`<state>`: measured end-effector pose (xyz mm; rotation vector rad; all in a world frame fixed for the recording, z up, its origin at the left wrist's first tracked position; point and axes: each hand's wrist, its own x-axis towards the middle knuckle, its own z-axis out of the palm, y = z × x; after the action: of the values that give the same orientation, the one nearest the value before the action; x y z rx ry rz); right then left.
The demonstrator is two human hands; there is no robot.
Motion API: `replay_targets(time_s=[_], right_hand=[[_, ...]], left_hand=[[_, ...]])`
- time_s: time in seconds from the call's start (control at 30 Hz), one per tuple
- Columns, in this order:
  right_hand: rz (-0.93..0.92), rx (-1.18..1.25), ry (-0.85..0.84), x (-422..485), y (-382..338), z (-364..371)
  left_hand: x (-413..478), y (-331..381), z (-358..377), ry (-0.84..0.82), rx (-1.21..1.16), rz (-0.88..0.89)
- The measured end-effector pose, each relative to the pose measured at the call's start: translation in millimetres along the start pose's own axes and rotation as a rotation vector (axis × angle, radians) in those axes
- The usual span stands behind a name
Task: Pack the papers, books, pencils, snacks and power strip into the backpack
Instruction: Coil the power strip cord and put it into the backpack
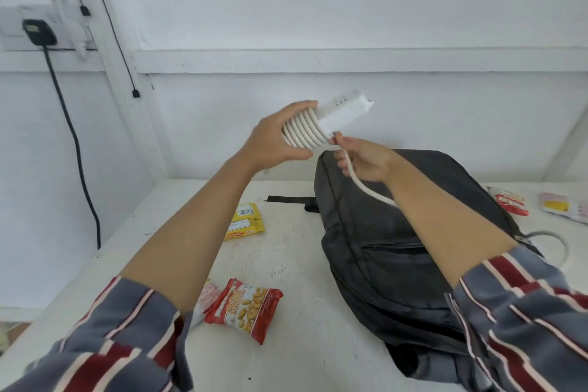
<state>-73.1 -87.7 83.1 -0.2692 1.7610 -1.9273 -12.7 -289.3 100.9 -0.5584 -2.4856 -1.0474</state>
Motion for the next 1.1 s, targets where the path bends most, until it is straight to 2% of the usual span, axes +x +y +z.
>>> replay_targets(time_s=[0.1,0.27,0.37,0.5,0.6,0.77,0.9,1.0,1.1], right_hand=[[-0.018,-0.154,0.027,-6,9,3],[-0.049,-0.702,0.17,-29,3,14],[-0.008,-1.047,0.139,-49,5,21],[-0.141,-1.408,0.278,-67,3,17],[-0.193,-1.57,0.307,-80,-4,13],[-0.244,-1.637,0.286,-99,-17,9],[-0.399,-1.599,0.326,-107,-36,5],[-0.523,-1.482,0.4,-99,-49,0],[-0.557,-1.264,0.438,-82,-54,-9]], left_hand=[[9,1,0,0.02,0.107,-0.055],[13,1,22,0.027,0.184,-0.134],[20,-1,28,0.097,0.21,-0.179],[29,-2,33,0.099,0.229,-0.19],[32,2,43,0.057,0.263,-0.161],[36,4,56,-0.011,0.3,-0.17],[32,6,56,-0.103,0.342,-0.099],[28,10,56,-0.166,0.349,0.0],[24,14,57,-0.208,0.307,0.085]])
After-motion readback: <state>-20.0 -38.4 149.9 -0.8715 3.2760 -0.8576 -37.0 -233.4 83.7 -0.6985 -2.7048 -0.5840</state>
